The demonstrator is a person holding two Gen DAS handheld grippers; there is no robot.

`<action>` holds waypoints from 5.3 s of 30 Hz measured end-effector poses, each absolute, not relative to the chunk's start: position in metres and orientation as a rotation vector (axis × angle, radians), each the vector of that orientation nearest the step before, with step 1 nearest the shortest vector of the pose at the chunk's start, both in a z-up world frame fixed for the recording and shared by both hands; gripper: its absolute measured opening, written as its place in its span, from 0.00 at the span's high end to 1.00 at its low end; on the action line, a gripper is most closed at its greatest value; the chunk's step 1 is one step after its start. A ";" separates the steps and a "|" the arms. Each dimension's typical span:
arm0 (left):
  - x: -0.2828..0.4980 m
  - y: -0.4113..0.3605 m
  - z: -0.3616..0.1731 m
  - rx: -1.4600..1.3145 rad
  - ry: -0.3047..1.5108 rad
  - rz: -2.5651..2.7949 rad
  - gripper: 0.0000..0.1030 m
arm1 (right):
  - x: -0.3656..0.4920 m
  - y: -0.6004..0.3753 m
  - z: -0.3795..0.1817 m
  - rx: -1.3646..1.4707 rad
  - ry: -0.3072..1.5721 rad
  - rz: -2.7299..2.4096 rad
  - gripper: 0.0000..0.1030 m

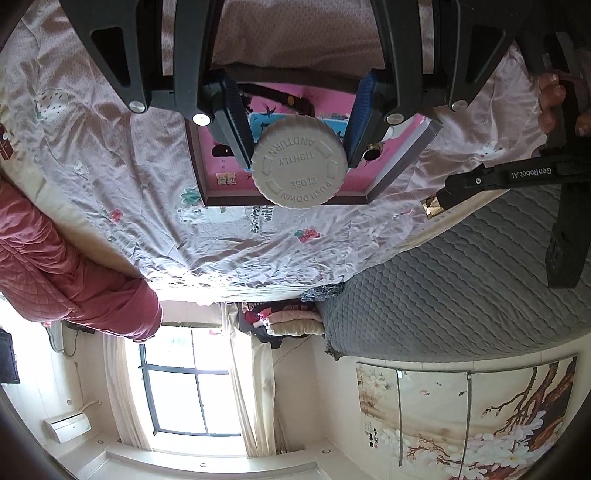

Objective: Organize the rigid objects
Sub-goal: 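Lift the black tube with the left gripper while the right carries the white cap toward the tray, then lower the white cap beside the pill bottle with the right gripper while the left lowers the black tube, then open the left gripper to release the black tube while the right releases the white cap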

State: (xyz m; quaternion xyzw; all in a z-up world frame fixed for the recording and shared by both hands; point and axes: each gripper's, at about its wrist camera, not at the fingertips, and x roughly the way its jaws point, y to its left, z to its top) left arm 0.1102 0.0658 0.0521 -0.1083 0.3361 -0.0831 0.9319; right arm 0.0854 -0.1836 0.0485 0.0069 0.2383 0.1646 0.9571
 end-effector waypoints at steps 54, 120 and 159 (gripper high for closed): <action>0.149 0.072 -0.027 -0.218 0.872 -0.131 0.78 | 0.146 -0.087 -0.030 -0.267 0.762 0.438 0.52; 0.151 0.078 -0.032 -0.280 0.904 -0.172 0.78 | 0.166 -0.072 -0.021 -0.376 0.967 0.353 0.48; 0.139 0.076 -0.023 -0.282 0.873 -0.186 0.47 | 0.144 -0.163 -0.013 -0.011 0.881 0.236 0.47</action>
